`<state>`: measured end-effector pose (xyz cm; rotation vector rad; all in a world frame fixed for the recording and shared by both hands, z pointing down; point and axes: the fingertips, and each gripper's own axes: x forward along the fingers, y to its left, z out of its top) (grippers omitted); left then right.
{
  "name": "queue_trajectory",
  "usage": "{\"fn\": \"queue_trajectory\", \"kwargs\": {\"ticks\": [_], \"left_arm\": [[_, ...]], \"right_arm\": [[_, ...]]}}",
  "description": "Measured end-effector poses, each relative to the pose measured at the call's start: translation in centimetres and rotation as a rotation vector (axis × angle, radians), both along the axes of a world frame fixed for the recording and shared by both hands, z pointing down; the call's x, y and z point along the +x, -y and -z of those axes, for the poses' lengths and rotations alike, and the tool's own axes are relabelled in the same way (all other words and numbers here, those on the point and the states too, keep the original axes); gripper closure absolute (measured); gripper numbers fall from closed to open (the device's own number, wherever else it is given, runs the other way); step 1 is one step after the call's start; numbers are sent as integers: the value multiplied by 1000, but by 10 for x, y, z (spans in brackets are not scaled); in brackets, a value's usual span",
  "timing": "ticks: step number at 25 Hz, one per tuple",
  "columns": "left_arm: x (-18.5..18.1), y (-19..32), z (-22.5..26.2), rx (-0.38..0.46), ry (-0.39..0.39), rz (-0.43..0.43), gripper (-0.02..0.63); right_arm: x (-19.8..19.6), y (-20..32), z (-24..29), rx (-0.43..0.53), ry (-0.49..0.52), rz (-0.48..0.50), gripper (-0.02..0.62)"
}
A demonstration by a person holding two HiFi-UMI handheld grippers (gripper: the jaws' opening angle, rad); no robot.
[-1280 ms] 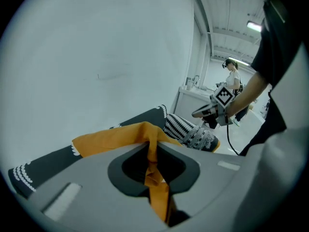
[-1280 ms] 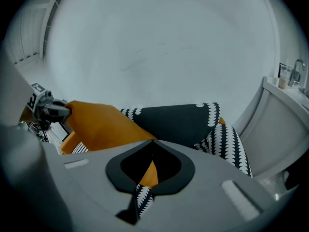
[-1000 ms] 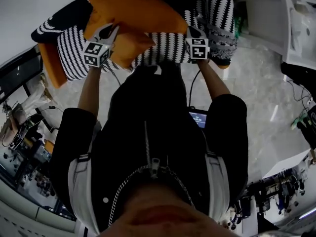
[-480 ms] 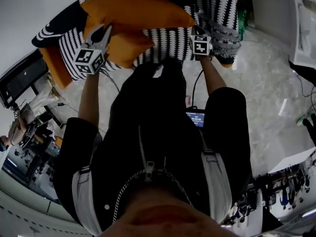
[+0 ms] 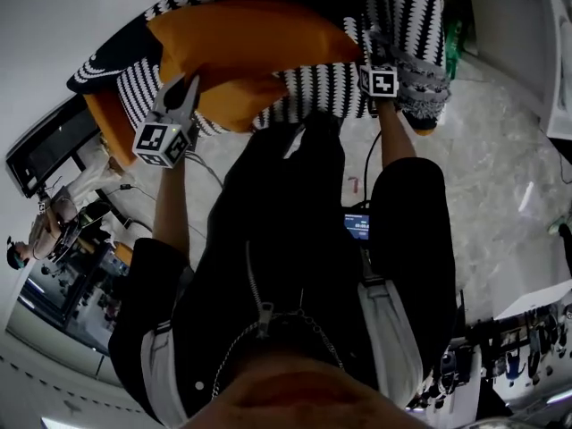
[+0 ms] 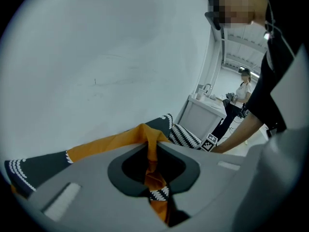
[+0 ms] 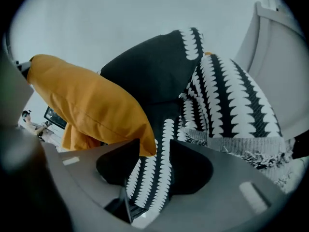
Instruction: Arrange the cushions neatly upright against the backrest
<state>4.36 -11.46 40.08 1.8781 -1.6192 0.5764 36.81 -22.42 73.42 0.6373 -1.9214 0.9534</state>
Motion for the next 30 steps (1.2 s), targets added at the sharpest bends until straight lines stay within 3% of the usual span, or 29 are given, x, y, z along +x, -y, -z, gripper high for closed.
{"fn": "queue_trajectory", "kwargs": {"ticks": [5, 7, 9, 17, 22, 30], "left_arm": [[-8, -11, 3, -8, -3, 24, 571], [-9, -14, 0, -9, -2, 30, 570], [-10, -17, 0, -9, 14, 37, 571], [-19, -23, 9, 28, 29, 75, 572], [-31, -31, 17, 59, -13, 143, 572], [-20, -12, 10, 99, -110, 176, 572]], "right_arm": [[-20, -21, -12, -105, 14, 91, 403], [-24, -24, -15, -124, 3, 98, 512], [-26, -27, -14, -133, -1, 90, 544], [-30, -10, 24, -59, 56, 52, 561], [-38, 13, 60, 9, 76, 33, 563], [-8, 77, 117, 131, 64, -85, 565]]}}
